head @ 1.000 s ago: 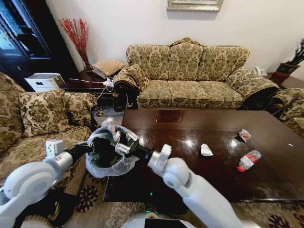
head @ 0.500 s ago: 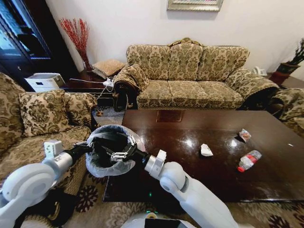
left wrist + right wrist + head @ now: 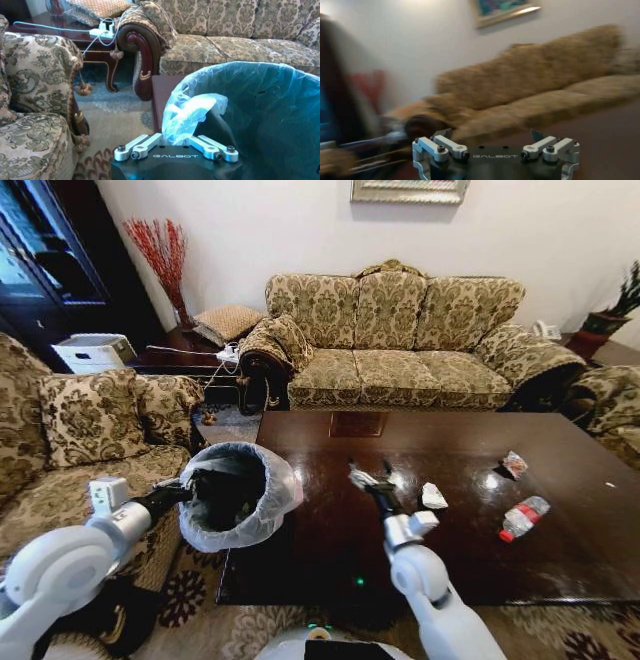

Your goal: Move to the front of the table and place the trash on the table into the trash bin.

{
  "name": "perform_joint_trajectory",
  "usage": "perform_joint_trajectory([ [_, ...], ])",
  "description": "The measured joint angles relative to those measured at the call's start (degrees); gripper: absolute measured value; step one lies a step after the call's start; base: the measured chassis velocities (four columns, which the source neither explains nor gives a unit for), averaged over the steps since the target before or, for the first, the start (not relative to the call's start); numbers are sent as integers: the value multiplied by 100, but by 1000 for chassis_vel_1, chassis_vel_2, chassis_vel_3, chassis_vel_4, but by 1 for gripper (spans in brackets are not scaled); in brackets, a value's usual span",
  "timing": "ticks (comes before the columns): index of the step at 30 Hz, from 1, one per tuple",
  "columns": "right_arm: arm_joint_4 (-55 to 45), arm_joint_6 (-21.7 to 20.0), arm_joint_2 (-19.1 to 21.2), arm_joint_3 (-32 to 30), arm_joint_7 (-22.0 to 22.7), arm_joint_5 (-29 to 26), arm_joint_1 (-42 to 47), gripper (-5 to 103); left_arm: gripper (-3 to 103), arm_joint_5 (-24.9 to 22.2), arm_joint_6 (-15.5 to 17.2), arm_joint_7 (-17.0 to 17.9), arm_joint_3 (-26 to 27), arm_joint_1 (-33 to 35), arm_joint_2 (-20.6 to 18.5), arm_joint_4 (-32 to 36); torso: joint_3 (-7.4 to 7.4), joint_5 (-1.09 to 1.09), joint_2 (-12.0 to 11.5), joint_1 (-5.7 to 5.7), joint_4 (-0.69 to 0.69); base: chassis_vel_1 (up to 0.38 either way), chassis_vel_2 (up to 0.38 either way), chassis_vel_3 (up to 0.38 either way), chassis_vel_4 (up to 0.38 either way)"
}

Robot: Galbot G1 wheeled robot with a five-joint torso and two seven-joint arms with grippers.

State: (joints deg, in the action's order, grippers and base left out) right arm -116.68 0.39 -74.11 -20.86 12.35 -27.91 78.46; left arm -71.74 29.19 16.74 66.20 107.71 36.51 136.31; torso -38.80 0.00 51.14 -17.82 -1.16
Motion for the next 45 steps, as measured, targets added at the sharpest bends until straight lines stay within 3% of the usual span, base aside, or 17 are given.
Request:
perform_joint_trajectory([
  [2,212,-51,-17,-283,418,-150,20,100,1,38,0,-1,-1,29,56,39,0,0,0,0,-1,-92,-70,86,87],
  [9,471,-116,-61,-589,740,-373,8,100,1,113,0,-19,-15,71,138,84,0,0,0,0,0,-171,-155,163,148],
  [18,988,-237,-33,-435,1077,-550,-291,100,1,115,1,-37,-63,52,156,114,-1,7,0,-1,2,-233,-212,209,199],
  [25,1460,-426,26,-195,861,-374,-452,100,1,188,-9,-41,-136,26,210,76,0,-7,0,0,-1,-2,-4,6,1],
  [27,1683,-457,53,-37,794,-345,-556,100,1,201,-21,-46,-166,3,209,55,0,-4,0,0,-5,64,78,-22,-13],
  [34,2204,-468,-16,135,737,-193,-881,100,1,204,-111,-84,-279,-55,195,-9,0,6,0,-1,0,16,8,-5,-11],
  [37,2380,-466,-24,189,719,-179,-982,103,1,212,-128,-89,-327,-71,205,-38,-1,-1,0,-1,1,0,0,0,0],
  [45,2505,-406,-39,232,599,-176,-1028,79,1,226,-152,-92,-335,-82,185,-91,0,-1,0,0,0,0,0,0,0],
])
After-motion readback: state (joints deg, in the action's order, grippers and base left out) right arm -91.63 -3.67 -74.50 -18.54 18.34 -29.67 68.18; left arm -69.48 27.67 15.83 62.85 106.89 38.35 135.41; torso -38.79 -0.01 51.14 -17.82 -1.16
